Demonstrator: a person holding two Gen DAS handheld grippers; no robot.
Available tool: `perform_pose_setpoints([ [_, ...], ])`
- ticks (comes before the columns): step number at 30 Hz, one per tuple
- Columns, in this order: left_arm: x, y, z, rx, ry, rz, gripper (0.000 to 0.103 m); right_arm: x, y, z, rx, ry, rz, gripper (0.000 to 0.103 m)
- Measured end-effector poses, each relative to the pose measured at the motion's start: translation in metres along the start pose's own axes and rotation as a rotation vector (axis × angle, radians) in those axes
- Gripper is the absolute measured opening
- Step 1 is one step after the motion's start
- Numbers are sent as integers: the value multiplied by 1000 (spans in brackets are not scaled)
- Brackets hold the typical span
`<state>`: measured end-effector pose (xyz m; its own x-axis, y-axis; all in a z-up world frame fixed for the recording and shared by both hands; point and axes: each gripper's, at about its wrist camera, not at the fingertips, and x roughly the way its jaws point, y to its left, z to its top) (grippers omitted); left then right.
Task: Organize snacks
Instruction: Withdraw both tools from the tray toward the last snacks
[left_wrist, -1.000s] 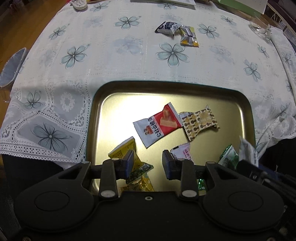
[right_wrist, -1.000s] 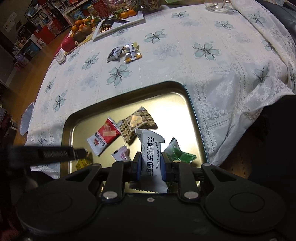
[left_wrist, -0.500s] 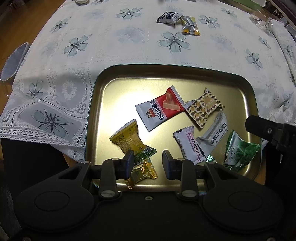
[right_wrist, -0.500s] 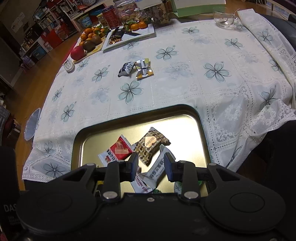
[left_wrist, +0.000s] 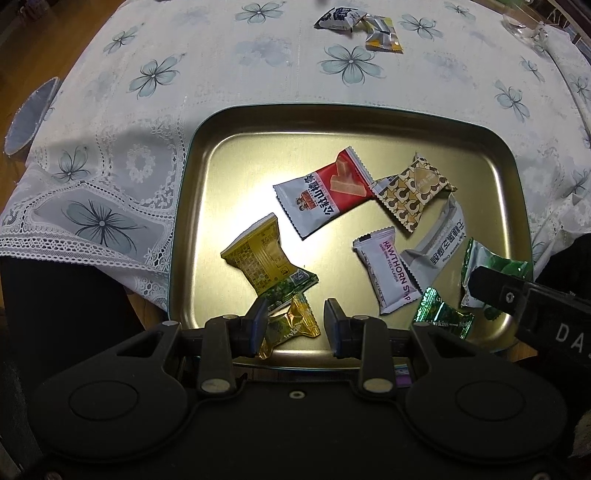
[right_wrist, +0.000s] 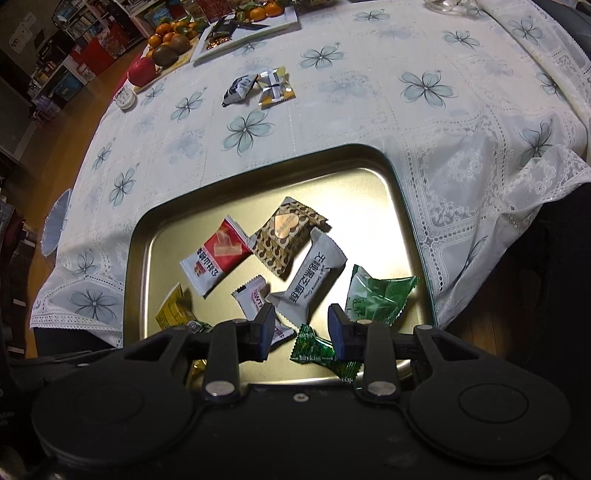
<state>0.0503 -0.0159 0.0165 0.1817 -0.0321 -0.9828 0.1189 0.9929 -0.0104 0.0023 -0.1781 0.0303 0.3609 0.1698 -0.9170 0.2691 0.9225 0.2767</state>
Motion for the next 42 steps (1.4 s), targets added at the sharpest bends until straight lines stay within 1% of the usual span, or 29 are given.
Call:
perform_pose_setpoints([
  [12, 6, 3, 4, 16, 45, -14, 42, 13, 4, 3, -25, 54, 2, 36],
  [17, 9, 6, 11, 38, 88, -26, 42, 22, 4, 8, -51, 121, 17, 37],
  [20, 9, 8, 17, 49, 109, -29, 42, 29, 5, 13, -66, 176, 33, 37],
  [26, 13, 10, 34, 71, 182, -55, 42, 37, 11, 28, -90, 284, 79, 38],
  [30, 12, 9, 50, 105, 194, -48, 42, 39, 17, 44, -126, 328, 80, 38],
  [32, 11, 11, 60, 112, 195, -52, 42, 39, 20, 55, -144, 331, 77, 38],
  [35, 11, 14, 77, 111, 193, -56, 42, 40, 26, 76, -167, 309, 74, 39],
  [38, 12, 17, 98, 109, 170, -37, 42, 43, 31, 100, -175, 277, 68, 41],
  [42, 16, 24, 131, 77, 130, -18, 42, 52, 37, 137, -165, 225, 53, 41],
])
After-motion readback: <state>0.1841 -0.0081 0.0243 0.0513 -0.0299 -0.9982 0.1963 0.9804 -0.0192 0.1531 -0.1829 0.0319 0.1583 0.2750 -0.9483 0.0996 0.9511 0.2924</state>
